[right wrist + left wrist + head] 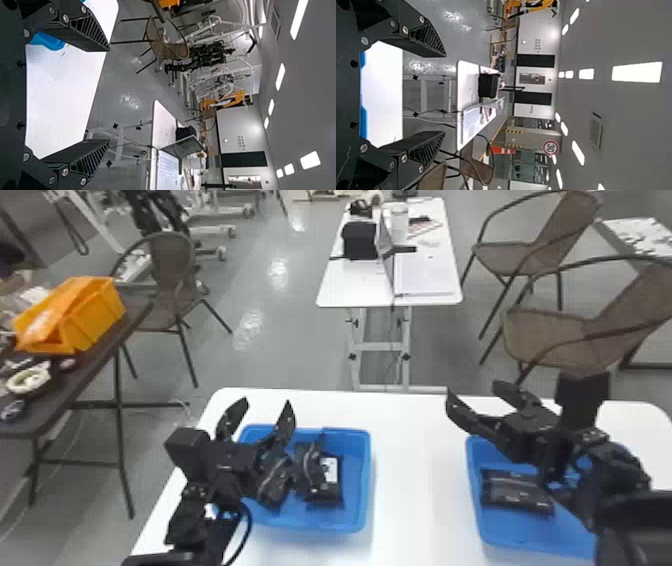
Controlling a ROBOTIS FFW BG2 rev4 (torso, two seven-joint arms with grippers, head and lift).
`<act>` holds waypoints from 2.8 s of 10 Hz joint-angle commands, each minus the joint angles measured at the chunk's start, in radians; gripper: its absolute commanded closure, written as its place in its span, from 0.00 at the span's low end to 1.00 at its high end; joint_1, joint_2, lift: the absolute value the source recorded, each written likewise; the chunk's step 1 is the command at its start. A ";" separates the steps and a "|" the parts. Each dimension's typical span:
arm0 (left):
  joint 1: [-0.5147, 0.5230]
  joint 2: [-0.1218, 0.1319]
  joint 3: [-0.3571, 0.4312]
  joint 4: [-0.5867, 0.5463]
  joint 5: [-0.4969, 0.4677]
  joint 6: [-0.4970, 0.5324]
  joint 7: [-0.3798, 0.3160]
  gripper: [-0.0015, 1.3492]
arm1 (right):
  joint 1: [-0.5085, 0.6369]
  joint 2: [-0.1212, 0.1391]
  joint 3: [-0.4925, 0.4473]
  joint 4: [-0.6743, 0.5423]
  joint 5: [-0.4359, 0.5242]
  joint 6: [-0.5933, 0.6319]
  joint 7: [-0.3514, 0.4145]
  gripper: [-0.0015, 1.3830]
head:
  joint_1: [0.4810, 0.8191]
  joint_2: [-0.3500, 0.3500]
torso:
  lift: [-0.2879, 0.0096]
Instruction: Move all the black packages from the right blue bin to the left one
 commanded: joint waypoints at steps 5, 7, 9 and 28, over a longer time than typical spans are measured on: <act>0.030 -0.003 -0.004 -0.099 0.002 -0.062 0.028 0.15 | 0.153 -0.026 -0.163 0.063 0.049 -0.047 -0.005 0.17 | 0.63 0.59 | 0.97; 0.033 -0.003 -0.004 -0.102 0.000 -0.066 0.028 0.15 | 0.134 -0.045 -0.172 0.174 0.039 -0.083 -0.005 0.16 | 0.63 0.53 | 0.97; 0.033 -0.003 -0.005 -0.102 0.000 -0.068 0.028 0.15 | 0.102 -0.058 -0.172 0.281 0.054 -0.133 -0.005 0.16 | 0.63 0.51 | 0.97; 0.040 -0.003 0.006 -0.079 0.025 -0.105 0.043 0.15 | -0.111 -0.032 -0.139 0.626 0.212 -0.109 -0.023 0.33 | 0.63 0.49 | 0.97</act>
